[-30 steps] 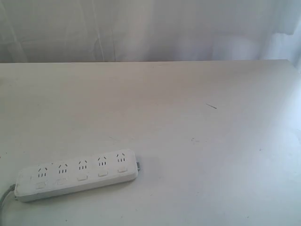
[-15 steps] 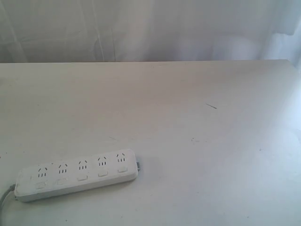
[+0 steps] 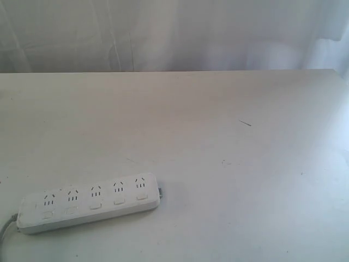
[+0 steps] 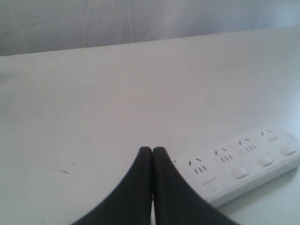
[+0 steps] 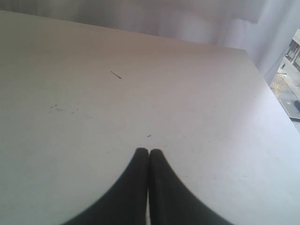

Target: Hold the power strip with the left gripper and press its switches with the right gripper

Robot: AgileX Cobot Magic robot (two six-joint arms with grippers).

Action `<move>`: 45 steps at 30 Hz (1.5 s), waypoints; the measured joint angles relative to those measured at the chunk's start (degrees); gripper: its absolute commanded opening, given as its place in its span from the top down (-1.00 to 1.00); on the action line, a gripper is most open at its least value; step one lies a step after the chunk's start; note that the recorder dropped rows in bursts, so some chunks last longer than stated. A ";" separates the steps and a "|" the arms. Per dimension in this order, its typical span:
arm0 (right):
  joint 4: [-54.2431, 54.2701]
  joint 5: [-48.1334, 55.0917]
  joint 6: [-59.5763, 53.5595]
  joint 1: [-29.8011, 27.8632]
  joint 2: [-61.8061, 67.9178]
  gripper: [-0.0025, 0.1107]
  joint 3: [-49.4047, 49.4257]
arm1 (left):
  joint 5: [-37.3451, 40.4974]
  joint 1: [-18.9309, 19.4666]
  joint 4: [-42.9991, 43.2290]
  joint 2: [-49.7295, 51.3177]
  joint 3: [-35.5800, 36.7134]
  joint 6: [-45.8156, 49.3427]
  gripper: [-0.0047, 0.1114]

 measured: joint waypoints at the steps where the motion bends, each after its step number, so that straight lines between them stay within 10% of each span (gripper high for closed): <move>1: 0.00 0.00 0.00 0.00 0.00 0.96 0.00 | 1.31 0.00 -0.90 0.00 -0.75 0.00 0.92; 25: 0.00 0.00 0.62 0.00 0.00 0.96 0.00 | 21.39 -0.39 -22.30 0.00 -10.87 5.58 0.92; 33: 0.00 0.00 0.62 0.00 0.00 0.96 0.00 | 29.88 -0.39 -36.25 -0.10 -11.43 24.99 0.92; 45: 0.00 0.00 0.62 0.00 0.00 0.96 0.00 | 31.75 -0.39 -42.30 -0.10 -15.06 27.86 0.92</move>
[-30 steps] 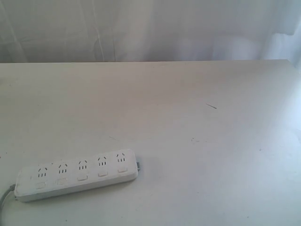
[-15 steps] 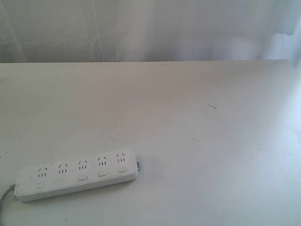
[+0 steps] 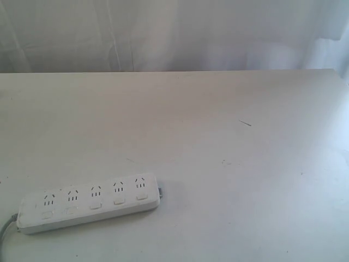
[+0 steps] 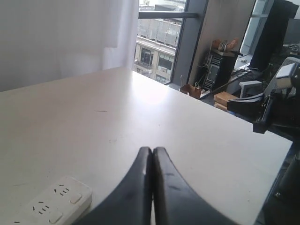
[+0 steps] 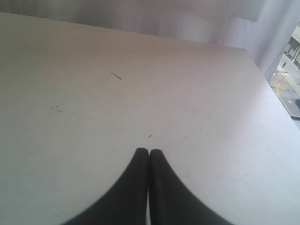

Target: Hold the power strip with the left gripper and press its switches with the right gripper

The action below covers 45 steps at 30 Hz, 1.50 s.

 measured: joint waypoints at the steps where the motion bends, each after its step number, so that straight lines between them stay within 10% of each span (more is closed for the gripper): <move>1: 0.00 0.00 0.00 0.00 0.00 0.96 0.00 | -0.12 0.00 -0.15 0.00 0.00 0.00 0.92; 33: 0.00 0.00 0.00 0.00 0.00 0.96 0.00 | 7.32 0.00 -3.09 5.05 0.00 2.07 0.92; 39: 0.00 0.00 0.00 0.00 0.00 0.96 0.00 | -0.03 0.00 22.00 5.05 -4.87 -30.67 0.92; 45: 0.00 0.00 0.00 0.00 0.00 0.96 0.00 | -21.21 0.00 71.45 5.05 -8.81 -81.53 0.92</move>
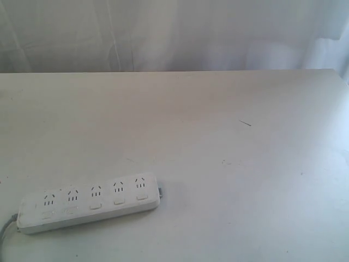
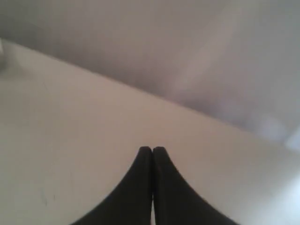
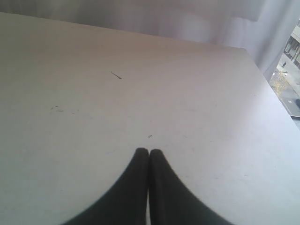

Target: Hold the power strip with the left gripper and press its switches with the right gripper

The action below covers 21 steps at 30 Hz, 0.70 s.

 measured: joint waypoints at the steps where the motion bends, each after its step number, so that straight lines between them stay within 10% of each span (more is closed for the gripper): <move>1: 0.00 0.00 0.00 0.00 0.00 0.96 0.00 | -6.17 0.00 5.07 0.12 -0.11 -6.04 0.92; 5: 0.00 0.00 0.00 0.00 0.00 0.96 0.00 | -27.43 0.00 20.48 4.41 -4.79 -11.11 0.92; 13: 0.00 0.00 0.00 0.00 0.00 0.96 0.00 | -20.86 -1.09 35.65 14.96 -12.24 -9.80 0.92; 21: 0.00 0.00 0.00 0.00 0.00 0.96 0.00 | -16.96 -11.65 39.13 24.25 -13.07 9.27 0.92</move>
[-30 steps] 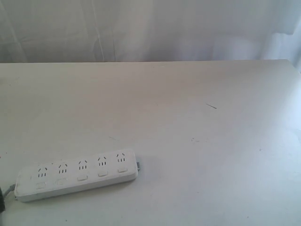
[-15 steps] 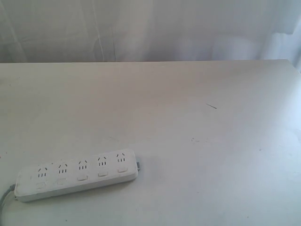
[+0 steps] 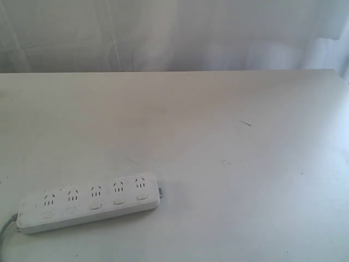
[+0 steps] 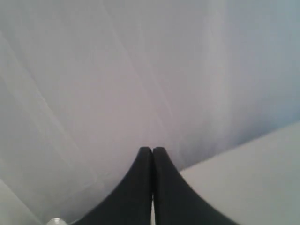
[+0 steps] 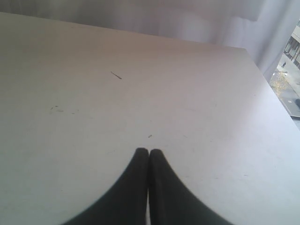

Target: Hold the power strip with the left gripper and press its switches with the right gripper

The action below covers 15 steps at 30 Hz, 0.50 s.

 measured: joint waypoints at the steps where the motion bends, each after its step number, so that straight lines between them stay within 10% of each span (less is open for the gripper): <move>1: 0.00 0.00 0.00 0.00 0.00 0.96 0.00 | 1.74 -0.98 0.25 1.98 -0.57 4.81 0.92; 15: 0.00 0.00 0.00 0.00 0.00 0.96 0.00 | 48.51 -17.57 -22.49 10.15 -3.80 57.80 0.92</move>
